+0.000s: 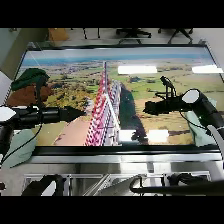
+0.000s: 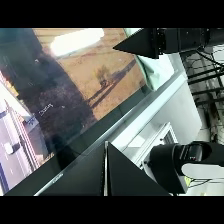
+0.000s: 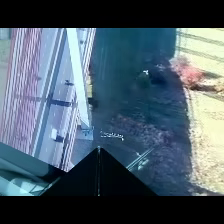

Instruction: Fold the shirts.

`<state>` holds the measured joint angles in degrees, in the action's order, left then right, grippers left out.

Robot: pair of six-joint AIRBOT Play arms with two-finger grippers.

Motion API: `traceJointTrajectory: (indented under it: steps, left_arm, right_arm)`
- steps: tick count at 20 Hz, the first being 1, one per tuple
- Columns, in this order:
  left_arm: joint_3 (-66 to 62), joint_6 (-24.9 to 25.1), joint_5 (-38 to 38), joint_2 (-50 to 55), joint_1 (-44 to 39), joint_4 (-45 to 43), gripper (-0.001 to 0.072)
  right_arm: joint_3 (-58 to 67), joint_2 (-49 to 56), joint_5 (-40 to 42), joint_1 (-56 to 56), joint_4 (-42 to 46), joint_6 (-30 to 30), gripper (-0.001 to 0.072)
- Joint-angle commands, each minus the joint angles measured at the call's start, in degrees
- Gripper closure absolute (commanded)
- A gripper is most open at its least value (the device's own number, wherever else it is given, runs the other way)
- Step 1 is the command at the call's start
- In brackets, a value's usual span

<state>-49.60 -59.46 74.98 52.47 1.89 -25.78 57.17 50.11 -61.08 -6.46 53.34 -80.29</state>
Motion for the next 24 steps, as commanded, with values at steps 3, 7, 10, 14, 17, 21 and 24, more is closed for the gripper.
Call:
traceJointTrajectory:
  steps: [3,7,10,14,17,21,24]
  left_arm:
    - [0.0,0.0,0.0,0.0,0.0,-0.1,0.0692]
    - [0.0,0.0,0.0,0.0,0.1,-0.1,0.0692]
    - [-1.9,-0.9,-0.9,0.0,1.8,-5.3,0.0693]
    - [-10.9,-6.6,-3.5,0.0,5.5,-33.8,0.0675]
    - [-15.6,-9.8,-11.2,1.5,8.0,-51.3,0.0]
    - [-21.7,-10.0,-23.7,11.7,12.3,-55.8,-0.0001]
    - [-30.4,-10.0,-36.1,26.6,12.8,-56.0,0.0]
  right_arm:
    - [0.0,0.0,0.0,-0.1,0.0,0.0,0.069]
    - [0.0,0.0,0.0,-0.1,0.0,0.0,0.069]
    - [0.0,0.0,0.0,-0.1,0.0,0.0,0.069]
    - [0.0,0.0,0.0,-0.1,0.0,0.0,0.069]
    - [0.0,0.0,0.0,-0.1,0.0,0.0,0.069]
    - [0.0,0.0,0.0,-0.1,0.0,0.0,0.069]
    - [0.0,0.0,0.0,-0.1,0.0,0.0,0.069]
